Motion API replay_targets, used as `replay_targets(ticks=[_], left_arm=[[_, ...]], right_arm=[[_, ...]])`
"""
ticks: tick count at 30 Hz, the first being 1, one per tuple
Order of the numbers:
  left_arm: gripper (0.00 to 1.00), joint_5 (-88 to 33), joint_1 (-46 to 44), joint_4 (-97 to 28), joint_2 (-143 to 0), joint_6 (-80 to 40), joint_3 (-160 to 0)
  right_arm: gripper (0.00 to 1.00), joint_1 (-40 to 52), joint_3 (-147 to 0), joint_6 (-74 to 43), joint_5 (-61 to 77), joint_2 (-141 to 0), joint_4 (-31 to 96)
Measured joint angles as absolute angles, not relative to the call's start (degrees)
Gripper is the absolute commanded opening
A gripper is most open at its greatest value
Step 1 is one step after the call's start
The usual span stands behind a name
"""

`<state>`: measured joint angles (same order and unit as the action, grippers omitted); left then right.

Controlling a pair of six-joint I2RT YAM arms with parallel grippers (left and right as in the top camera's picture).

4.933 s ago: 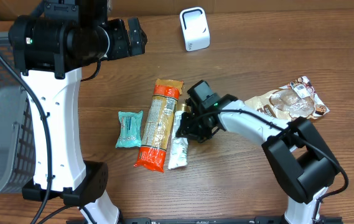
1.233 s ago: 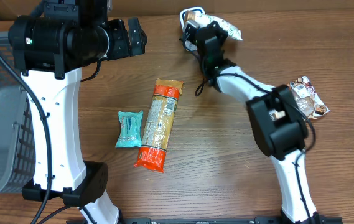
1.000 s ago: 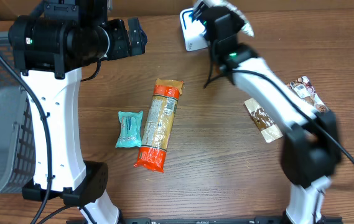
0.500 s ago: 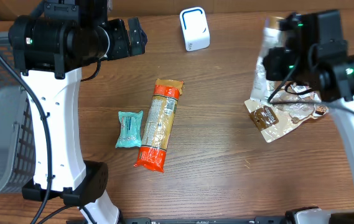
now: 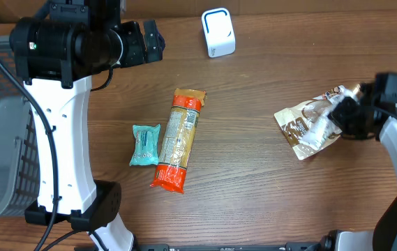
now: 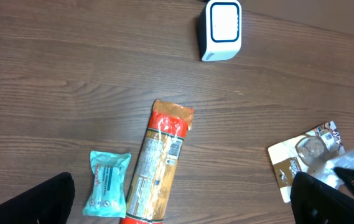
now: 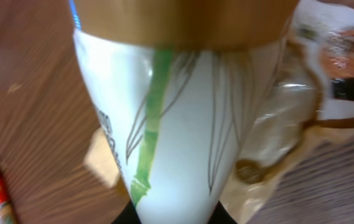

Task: Scan the item barcode
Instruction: 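Carry the Pantene tube right and release it onto the pastry bag, then move the right gripper left and grasp the San Remo spaghetti package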

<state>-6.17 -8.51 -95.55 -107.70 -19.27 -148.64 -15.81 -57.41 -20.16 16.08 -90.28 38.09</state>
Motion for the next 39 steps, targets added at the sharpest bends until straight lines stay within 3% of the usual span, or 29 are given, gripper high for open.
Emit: replay_targets(ticks=[2, 3, 4, 5, 7, 8, 12, 16, 19, 24, 29, 39], left_arm=[[1.00, -6.17, -8.51, -95.57, -107.72, -19.27, -148.64], [0.99, -6.17, -8.51, -95.59, -107.72, -19.27, -148.64], [1.00, -6.17, -8.51, -95.59, -107.72, -19.27, -148.64], [1.00, -6.17, -8.51, -95.59, -107.72, -19.27, -148.64], [0.99, -6.17, -8.51, -95.59, -107.74, -19.27, -148.64], [1.00, -6.17, -8.51, -95.59, -107.74, -19.27, -148.64], [1.00, -6.17, -8.51, -95.57, -107.77, -19.27, -148.64], [0.99, -6.17, -8.51, -95.55, -107.81, -19.27, -148.64], [0.99, -6.15, -8.51, -95.59, -107.81, -19.27, -148.64], [1.00, -6.17, -8.54, -95.59, -107.81, -19.27, -148.64], [0.99, -6.17, -8.51, -95.59, -107.81, -19.27, -148.64], [1.00, -6.17, -8.51, -95.59, -107.81, -19.27, -148.64]], right_arm=[[0.34, -17.82, -53.47, -21.12, 16.16, -90.28, 33.67], [0.70, -18.70, -51.68, -21.61, 16.38, -90.28, 31.57], [0.80, -19.49, -49.82, -21.87, 16.36, -90.28, 29.58], [0.81, -19.66, -49.10, -22.17, 16.45, -90.28, 28.99], [0.97, -19.64, -48.64, -22.33, 16.38, -90.28, 29.34], [1.00, -19.62, -48.60, -22.02, 16.23, -90.28, 29.91], [1.00, -19.62, -50.13, -20.36, 15.68, -89.73, 35.44], [1.00, -19.49, -62.59, -18.98, 14.72, -88.53, 52.71], [1.00, -18.74, -71.46, -18.57, 16.53, -87.48, 58.57], [1.00, -12.21, -74.72, -18.17, 25.34, -85.78, 54.33], [1.00, 1.10, -73.63, -18.96, 31.14, -88.23, 47.11], [0.90, 23.79, -73.32, -30.72, 31.57, -103.90, 35.88]])
